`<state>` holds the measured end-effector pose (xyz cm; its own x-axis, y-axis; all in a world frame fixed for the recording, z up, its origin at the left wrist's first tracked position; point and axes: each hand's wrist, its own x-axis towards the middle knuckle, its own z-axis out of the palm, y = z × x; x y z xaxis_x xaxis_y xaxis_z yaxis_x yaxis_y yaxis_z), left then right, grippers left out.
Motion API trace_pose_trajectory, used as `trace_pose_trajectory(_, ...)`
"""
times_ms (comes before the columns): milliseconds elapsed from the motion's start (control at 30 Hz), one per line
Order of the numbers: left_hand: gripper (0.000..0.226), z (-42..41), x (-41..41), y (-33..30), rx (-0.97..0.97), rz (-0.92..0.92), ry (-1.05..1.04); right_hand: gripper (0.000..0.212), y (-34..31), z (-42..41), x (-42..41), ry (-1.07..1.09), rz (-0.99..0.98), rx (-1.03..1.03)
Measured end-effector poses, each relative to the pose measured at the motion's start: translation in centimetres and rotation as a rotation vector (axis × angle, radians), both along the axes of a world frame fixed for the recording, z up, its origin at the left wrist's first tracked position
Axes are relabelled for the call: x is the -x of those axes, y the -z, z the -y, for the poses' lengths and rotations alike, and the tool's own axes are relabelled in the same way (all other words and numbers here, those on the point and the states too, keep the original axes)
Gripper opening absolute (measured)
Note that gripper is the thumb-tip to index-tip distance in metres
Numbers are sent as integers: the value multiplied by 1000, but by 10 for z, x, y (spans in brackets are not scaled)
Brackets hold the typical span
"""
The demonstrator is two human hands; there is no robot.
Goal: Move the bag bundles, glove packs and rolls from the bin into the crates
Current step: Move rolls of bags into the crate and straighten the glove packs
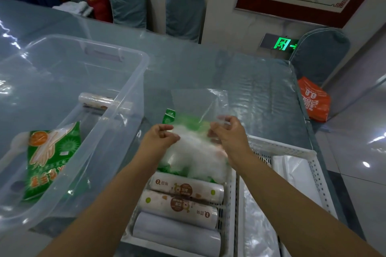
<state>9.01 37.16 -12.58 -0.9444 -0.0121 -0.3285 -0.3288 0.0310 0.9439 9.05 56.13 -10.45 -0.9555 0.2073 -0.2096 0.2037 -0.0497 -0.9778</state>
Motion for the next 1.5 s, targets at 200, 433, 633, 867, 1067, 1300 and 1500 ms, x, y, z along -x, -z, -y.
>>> trace_pose_trajectory(200, 48, -5, -6, -1, -57, -162, -88, 86, 13, -12, -21, -29, -152, -121)
trace_pose_trajectory(433, 47, -12, -12, -10, -30, -307, -22, 57, 14, -12, -26, -83, -157, -155)
trace_pose_trajectory(633, 36, -6, -12, -14, 180, -328, 3, 47, 18, -16, -27, -161, -89, -373)
trace_pose_trajectory(867, 14, -1, 0, -35, 742, -490, 101, 9, 4, -30, -10, -60, -203, -679)
trace_pose_trajectory(1067, 27, 3, 24, -34, 438, -415, 174, 12, 1, -29, -7, -108, -92, -331)
trace_pose_trajectory(1300, 11, -7, 33, 23, 742, -259, 350, 8, 47, -26, -15, -182, 152, -662)
trace_pose_trajectory(1500, 72, -5, 34, 40, 1126, -587, 476, 14, 57, -23, -7, -62, 17, -974)
